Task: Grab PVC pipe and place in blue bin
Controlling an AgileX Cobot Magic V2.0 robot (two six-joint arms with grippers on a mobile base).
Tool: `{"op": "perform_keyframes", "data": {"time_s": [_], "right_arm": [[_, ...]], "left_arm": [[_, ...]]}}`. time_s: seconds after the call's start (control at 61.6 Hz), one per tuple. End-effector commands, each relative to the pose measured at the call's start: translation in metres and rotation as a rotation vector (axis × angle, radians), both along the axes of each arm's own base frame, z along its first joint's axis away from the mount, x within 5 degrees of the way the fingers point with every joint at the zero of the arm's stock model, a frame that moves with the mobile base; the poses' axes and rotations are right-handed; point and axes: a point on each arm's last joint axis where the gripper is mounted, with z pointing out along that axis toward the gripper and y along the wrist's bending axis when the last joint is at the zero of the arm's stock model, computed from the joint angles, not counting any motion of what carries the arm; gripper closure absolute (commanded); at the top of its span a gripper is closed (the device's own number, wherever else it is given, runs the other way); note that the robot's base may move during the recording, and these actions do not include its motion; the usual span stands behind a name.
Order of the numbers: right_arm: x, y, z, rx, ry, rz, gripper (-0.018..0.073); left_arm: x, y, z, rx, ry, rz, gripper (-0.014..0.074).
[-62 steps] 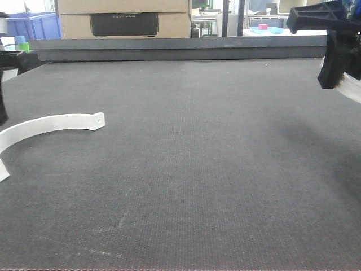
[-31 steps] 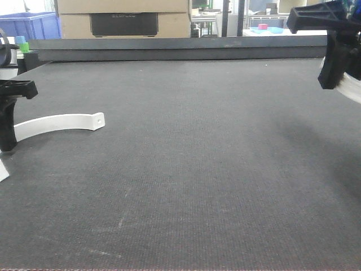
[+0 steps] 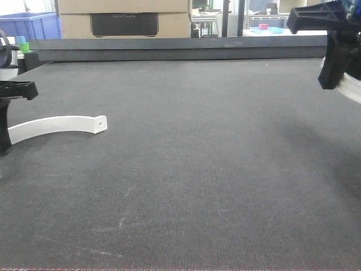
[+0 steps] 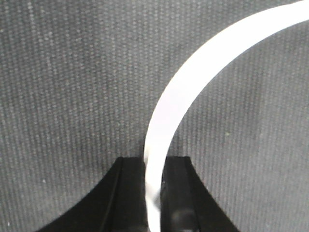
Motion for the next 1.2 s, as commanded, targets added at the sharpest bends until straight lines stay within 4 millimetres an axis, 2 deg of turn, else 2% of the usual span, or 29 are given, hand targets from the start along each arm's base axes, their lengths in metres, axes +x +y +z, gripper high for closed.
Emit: {"op": "perform_keyframes", "data": {"time_s": [0.0,0.146,0.357,0.617,0.698,0.78,0.893,0.975,1.056,1.186], "right_arm": [[-0.001,-0.001,0.005,-0.006,-0.025,0.010,0.0727],[-0.009,-0.004,0.015,0.000,-0.040,0.008,0.0727],[-0.028,-0.012,0.050,0.052,-0.189,0.010,0.0727],[-0.064,-0.025,0.105,0.155,-0.485,0.019,0.0727],[-0.081,-0.033,0.129,0.184,-0.640,0.028,0.0727],[-0.095,-0.039,0.144,0.193,-0.741,0.036,0.0727],[-0.114,-0.048,0.156,0.180,-0.853,0.045,0.0727],[-0.126,-0.054,0.156,0.166,-0.931,0.059,0.0727],[-0.135,-0.057,0.147,0.154,-0.981,0.077,0.0727],[-0.145,-0.060,0.120,0.135,-0.998,0.103,0.0727]], "left_arm": [[-0.002,0.002,0.008,0.005,0.031,0.001,0.0707],[-0.007,0.000,0.037,-0.026,-0.016,0.009,0.0707],[-0.030,0.000,0.097,-0.043,-0.214,0.010,0.0707],[-0.086,-0.004,0.181,-0.075,-0.553,-0.011,0.0707],[-0.109,-0.007,0.213,-0.081,-0.766,-0.047,0.0707],[-0.127,-0.010,0.232,-0.082,-0.925,-0.091,0.0707],[-0.152,-0.014,0.249,-0.103,-1.087,-0.113,0.0707],[-0.171,-0.014,0.255,-0.121,-1.203,-0.119,0.0707],[-0.187,-0.012,0.253,-0.131,-1.291,-0.115,0.0707],[-0.207,-0.009,0.235,-0.158,-1.369,-0.093,0.0707]]}}
